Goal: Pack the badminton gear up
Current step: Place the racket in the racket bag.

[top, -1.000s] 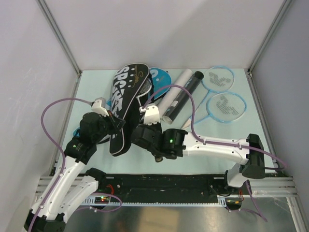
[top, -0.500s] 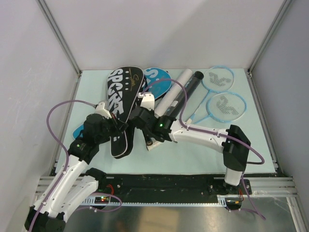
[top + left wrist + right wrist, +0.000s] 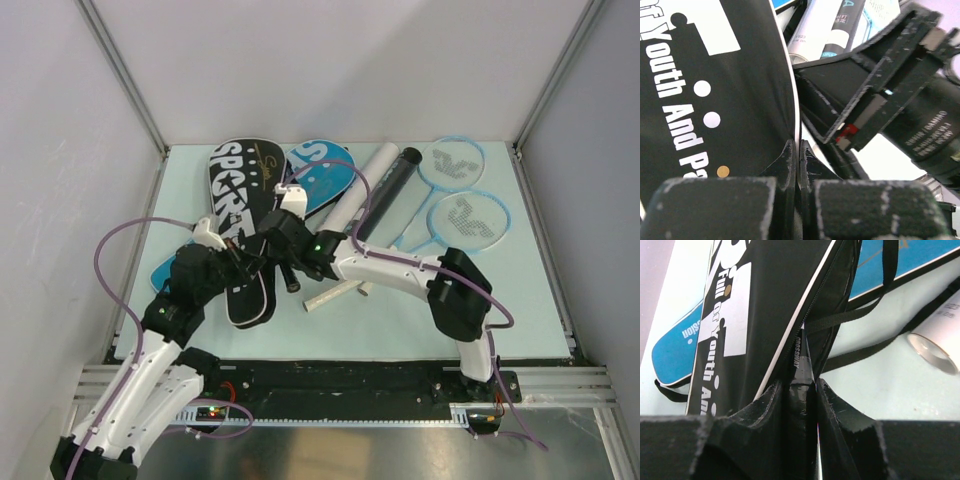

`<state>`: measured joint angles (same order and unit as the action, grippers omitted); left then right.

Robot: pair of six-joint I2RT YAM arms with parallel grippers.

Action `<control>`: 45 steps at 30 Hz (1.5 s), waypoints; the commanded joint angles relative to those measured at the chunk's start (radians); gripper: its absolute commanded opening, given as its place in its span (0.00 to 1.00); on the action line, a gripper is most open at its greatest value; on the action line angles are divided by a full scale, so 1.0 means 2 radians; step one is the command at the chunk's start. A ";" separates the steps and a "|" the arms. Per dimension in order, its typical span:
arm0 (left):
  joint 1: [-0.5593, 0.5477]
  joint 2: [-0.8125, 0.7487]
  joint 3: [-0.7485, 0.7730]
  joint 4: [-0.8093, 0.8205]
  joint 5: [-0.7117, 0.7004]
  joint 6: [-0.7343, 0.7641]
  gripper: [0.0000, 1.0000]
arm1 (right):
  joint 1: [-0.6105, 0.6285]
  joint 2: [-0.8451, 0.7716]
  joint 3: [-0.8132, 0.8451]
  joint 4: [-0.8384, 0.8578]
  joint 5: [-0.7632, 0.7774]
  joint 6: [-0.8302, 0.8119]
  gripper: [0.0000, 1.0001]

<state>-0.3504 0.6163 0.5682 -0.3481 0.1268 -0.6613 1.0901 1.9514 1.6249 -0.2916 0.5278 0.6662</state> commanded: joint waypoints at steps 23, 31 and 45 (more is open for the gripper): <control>-0.002 0.089 -0.092 0.045 -0.142 -0.116 0.00 | -0.051 0.062 -0.029 0.110 -0.233 0.044 0.44; -0.001 0.092 -0.090 0.046 -0.153 -0.125 0.00 | -0.098 0.013 -0.103 0.132 -0.370 0.019 0.55; -0.001 0.088 -0.083 0.046 -0.140 -0.126 0.00 | -0.100 0.056 -0.115 0.201 -0.470 0.051 0.38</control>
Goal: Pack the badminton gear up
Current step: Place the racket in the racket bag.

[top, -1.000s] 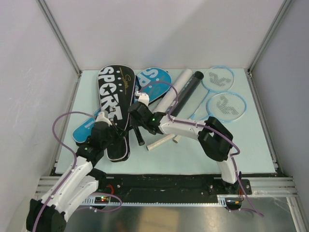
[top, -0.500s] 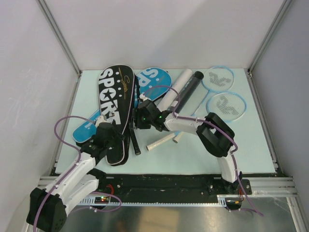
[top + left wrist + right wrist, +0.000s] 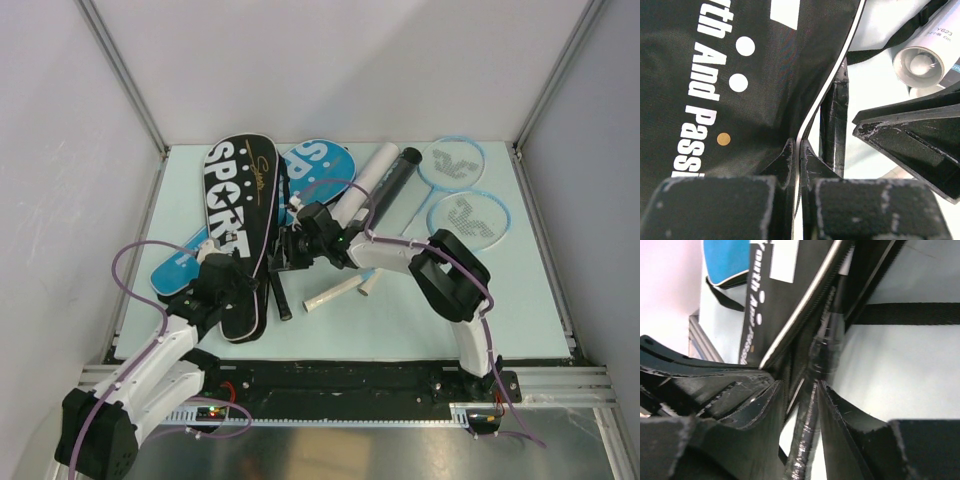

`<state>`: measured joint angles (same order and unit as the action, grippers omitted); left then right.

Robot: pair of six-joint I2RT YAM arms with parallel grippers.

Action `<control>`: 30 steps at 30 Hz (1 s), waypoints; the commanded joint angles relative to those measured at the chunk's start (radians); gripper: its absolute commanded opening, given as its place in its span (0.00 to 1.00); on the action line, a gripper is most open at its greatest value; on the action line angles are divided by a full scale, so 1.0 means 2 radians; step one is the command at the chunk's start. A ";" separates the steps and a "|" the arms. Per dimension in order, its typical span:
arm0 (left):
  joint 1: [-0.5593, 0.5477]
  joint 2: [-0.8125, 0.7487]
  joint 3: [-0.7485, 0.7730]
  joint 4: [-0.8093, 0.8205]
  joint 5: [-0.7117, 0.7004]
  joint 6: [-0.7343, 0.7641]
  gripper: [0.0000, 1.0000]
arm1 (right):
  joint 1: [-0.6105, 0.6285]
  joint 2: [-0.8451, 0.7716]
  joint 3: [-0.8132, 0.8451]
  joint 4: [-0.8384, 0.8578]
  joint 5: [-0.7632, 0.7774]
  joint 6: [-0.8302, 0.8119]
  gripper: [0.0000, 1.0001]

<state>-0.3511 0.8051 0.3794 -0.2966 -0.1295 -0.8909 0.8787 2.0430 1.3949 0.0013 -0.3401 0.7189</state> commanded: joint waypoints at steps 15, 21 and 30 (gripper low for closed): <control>0.000 -0.014 0.015 0.020 -0.006 -0.004 0.00 | 0.007 0.004 0.008 0.024 -0.013 0.029 0.42; 0.001 -0.021 0.014 0.020 -0.010 -0.002 0.00 | -0.001 -0.027 0.009 -0.006 0.004 0.008 0.45; 0.001 -0.027 0.018 0.019 -0.008 -0.003 0.00 | 0.006 -0.008 0.008 -0.033 0.017 0.004 0.46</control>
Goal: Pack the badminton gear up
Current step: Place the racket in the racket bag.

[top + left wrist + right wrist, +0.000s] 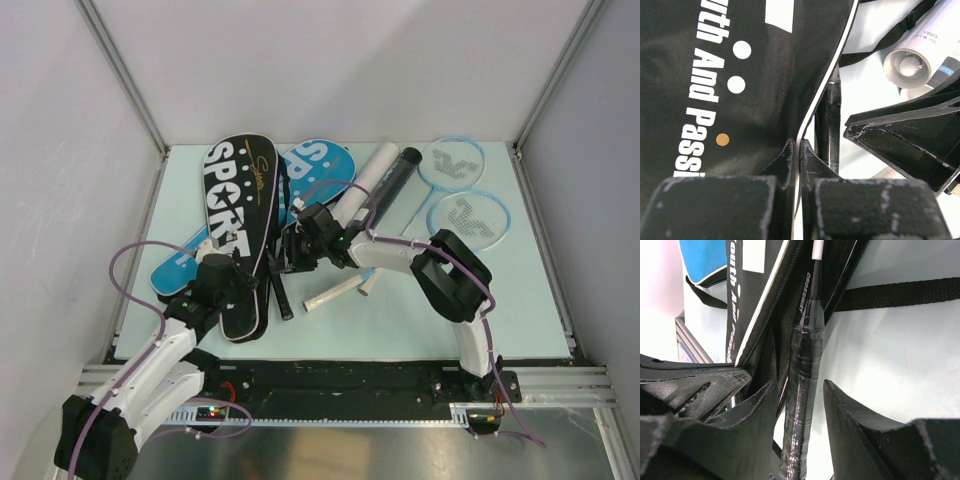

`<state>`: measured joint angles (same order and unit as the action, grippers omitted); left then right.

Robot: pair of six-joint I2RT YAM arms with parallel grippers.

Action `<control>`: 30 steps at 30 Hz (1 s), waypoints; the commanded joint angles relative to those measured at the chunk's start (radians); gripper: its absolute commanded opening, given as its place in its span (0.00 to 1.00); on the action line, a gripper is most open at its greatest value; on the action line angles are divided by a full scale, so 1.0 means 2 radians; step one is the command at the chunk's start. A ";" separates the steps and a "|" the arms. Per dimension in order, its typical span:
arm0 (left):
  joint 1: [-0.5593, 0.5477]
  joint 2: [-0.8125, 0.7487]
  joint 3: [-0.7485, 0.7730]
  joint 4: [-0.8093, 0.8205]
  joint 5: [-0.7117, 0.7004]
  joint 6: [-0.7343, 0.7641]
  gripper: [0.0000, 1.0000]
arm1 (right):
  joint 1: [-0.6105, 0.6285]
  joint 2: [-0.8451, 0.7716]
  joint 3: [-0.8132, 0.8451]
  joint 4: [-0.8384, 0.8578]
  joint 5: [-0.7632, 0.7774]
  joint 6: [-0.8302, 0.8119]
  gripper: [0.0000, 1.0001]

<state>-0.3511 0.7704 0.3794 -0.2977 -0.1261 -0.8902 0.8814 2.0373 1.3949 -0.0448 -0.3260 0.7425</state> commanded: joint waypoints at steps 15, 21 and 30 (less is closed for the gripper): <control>0.001 -0.042 0.025 0.021 0.051 -0.041 0.00 | 0.017 0.039 -0.001 0.188 -0.065 0.107 0.18; 0.001 -0.071 0.010 0.020 0.048 -0.044 0.00 | 0.016 0.048 -0.010 0.270 -0.064 0.152 0.18; 0.001 -0.069 -0.004 0.021 0.049 -0.054 0.00 | 0.018 0.059 -0.010 0.266 -0.062 0.146 0.21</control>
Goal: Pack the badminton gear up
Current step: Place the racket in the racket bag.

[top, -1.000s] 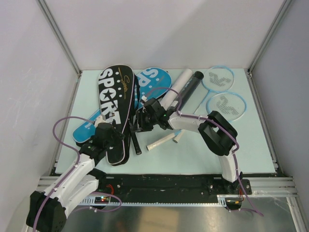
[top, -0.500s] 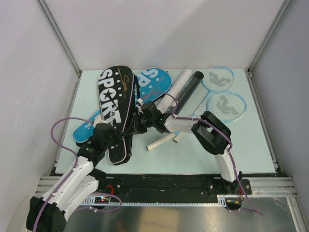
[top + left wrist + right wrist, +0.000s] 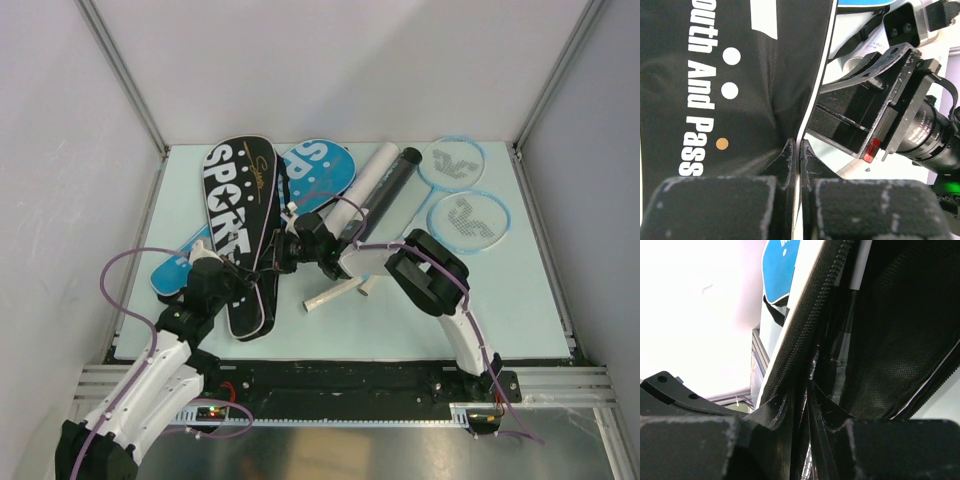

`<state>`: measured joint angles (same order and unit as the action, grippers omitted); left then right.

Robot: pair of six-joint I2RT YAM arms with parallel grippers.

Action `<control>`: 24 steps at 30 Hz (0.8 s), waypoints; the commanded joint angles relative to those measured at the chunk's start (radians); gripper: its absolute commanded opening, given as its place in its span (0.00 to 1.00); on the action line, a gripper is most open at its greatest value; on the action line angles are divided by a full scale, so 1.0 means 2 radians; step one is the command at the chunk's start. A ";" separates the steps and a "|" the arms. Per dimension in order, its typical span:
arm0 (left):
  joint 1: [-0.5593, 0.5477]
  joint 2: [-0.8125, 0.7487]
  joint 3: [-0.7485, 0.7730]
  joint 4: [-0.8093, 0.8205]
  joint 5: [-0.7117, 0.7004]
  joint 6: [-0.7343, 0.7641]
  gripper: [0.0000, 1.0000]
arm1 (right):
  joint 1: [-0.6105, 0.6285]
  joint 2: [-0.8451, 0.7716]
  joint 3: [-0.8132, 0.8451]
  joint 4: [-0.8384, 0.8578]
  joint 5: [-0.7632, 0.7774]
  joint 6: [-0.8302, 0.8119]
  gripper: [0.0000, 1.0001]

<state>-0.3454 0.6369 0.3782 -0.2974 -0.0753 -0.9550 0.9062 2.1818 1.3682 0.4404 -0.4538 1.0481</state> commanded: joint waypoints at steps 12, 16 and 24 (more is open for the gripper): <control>-0.002 0.003 0.000 0.021 0.008 -0.011 0.00 | -0.001 -0.080 -0.020 -0.118 0.093 -0.080 0.24; -0.002 0.005 0.002 0.021 0.007 -0.012 0.00 | 0.008 -0.071 -0.020 -0.132 0.110 -0.083 0.22; -0.002 0.005 0.004 0.022 0.014 -0.028 0.00 | 0.025 -0.022 -0.012 -0.038 0.069 -0.055 0.21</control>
<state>-0.3466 0.6563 0.3698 -0.2977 -0.0677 -0.9691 0.9333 2.0834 1.3300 0.2256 -0.2787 0.9123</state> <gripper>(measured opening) 0.012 0.213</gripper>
